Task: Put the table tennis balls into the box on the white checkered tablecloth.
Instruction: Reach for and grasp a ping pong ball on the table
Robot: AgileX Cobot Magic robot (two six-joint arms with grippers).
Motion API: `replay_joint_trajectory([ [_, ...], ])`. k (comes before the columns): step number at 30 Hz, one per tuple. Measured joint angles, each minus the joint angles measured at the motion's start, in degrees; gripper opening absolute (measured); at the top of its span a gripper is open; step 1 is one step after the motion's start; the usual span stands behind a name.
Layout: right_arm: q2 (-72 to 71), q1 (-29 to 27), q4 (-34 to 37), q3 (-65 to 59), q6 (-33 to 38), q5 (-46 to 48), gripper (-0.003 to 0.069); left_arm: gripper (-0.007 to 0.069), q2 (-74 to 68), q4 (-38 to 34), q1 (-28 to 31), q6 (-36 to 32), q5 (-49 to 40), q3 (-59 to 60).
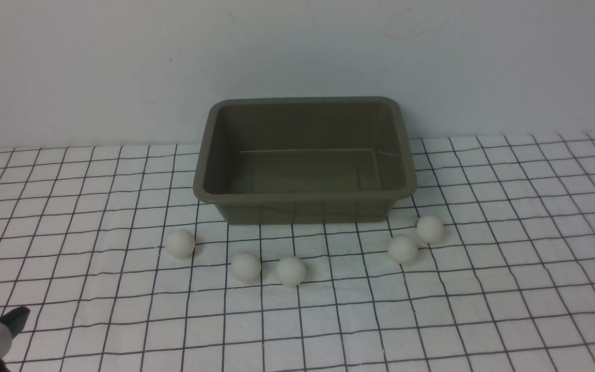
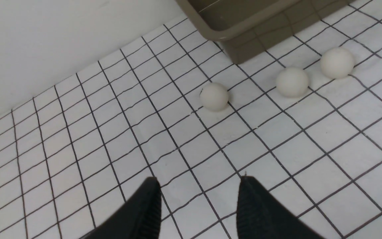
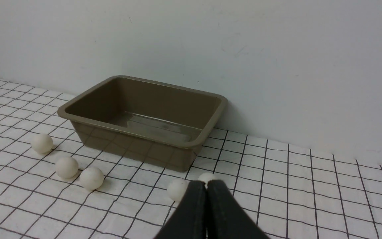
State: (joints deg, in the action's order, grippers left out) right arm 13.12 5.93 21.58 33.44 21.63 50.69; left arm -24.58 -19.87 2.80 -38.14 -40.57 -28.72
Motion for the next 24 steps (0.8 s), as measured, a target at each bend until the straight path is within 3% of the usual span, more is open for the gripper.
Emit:
replay_joint_trajectory([
  [2, 4.1, 0.0, 2.6, 0.0, 3.3, 0.0, -0.0009, 0.0288, 0.0, -2.2, 0.0, 0.8, 1.2, 0.0],
  [5, 12.1, 0.0, 7.0, 0.2, 14.9, 0.1, 0.0004, 0.0288, 0.0, -5.1, 0.0, 0.8, 3.3, 0.0],
  [9, 21.1, 0.0, 13.1, 1.4, 24.6, -1.6, 0.0108, 0.0288, 0.0, -6.8, 0.0, 0.8, 4.4, 0.0],
  [12, 27.7, 0.0, 16.2, 3.6, 25.8, -5.9, 0.0298, 0.0288, 0.0, -6.9, 0.0, 0.7, 4.6, 0.0],
  [16, 33.7, 0.0, 16.5, 6.9, 26.0, -7.9, 0.0465, 0.0288, -0.3, -9.4, 0.0, 0.7, 3.8, 0.0],
  [24, 43.9, 0.0, 16.0, 12.9, 26.1, -7.0, 0.0507, 0.0288, -10.2, -15.6, 0.0, -8.3, 3.0, 0.0],
])
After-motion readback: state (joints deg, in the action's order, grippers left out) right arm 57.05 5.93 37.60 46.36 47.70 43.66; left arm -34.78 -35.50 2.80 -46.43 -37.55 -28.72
